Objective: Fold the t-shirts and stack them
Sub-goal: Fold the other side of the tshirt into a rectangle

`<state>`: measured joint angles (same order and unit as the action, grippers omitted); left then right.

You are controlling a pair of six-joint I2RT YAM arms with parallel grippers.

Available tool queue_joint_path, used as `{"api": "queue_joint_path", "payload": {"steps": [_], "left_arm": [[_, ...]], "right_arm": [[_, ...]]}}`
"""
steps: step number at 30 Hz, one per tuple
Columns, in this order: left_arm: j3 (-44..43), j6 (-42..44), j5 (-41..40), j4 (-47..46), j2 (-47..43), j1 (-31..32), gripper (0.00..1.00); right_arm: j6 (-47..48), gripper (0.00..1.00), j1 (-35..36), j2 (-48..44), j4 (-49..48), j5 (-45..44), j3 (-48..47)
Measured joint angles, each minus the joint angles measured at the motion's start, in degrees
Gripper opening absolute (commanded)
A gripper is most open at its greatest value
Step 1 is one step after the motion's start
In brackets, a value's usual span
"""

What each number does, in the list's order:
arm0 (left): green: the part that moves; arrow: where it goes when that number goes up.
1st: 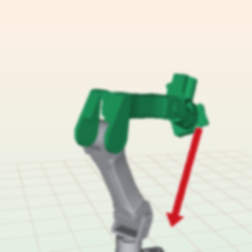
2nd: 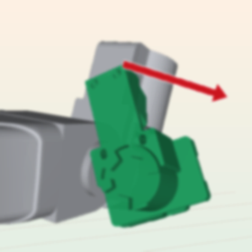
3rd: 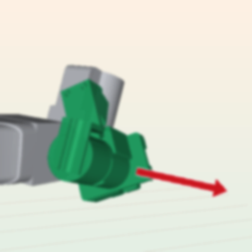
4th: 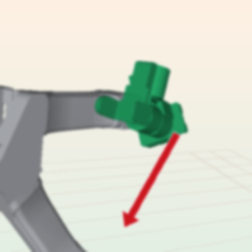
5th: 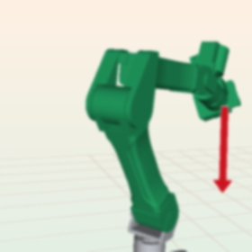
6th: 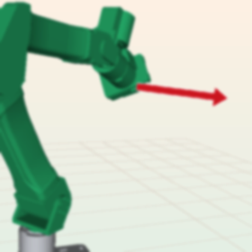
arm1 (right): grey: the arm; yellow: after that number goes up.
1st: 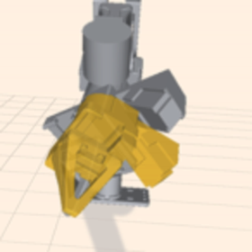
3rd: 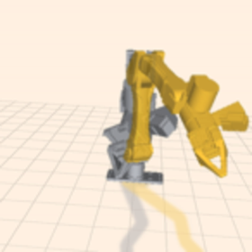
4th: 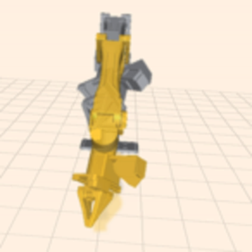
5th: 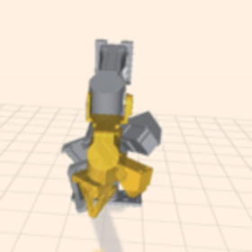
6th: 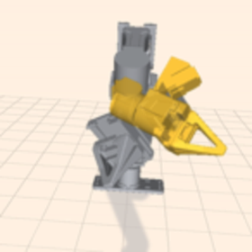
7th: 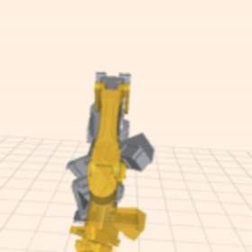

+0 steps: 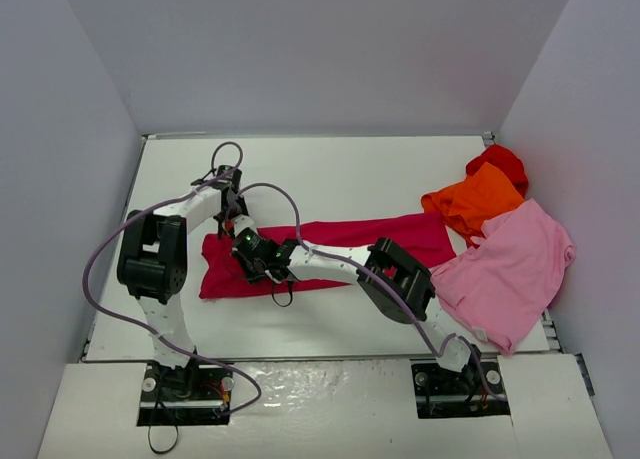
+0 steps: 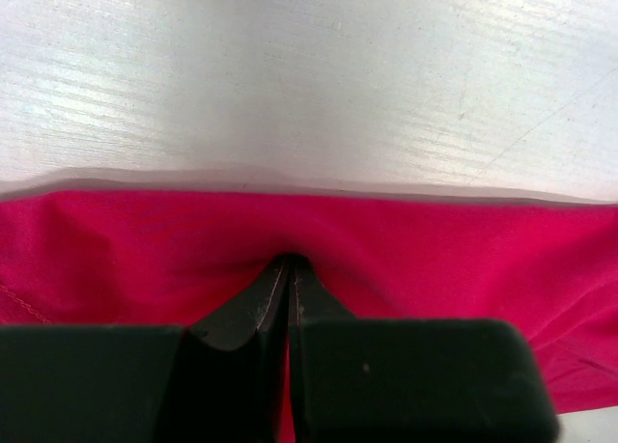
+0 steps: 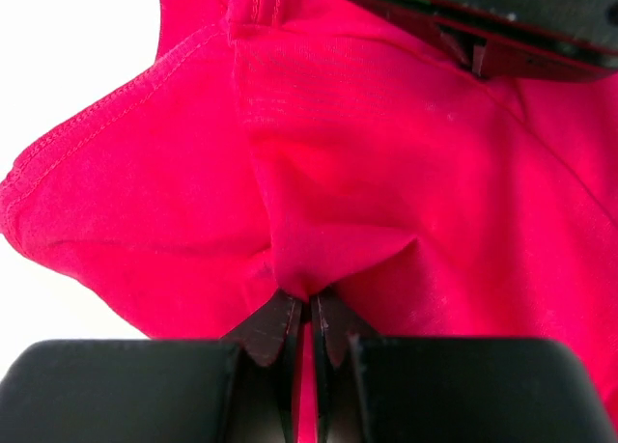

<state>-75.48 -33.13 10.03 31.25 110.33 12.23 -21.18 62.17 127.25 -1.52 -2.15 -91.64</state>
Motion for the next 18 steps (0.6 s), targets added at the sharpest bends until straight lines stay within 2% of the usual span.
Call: {"api": "queue_joint_path", "payload": {"steps": [18], "left_arm": [[-13.3, 1.7, -0.6, 8.4, 8.1, 1.0, 0.00]], "right_arm": [[-1.3, 0.00, 1.0, -6.3, 0.4, 5.0, 7.8]]}}
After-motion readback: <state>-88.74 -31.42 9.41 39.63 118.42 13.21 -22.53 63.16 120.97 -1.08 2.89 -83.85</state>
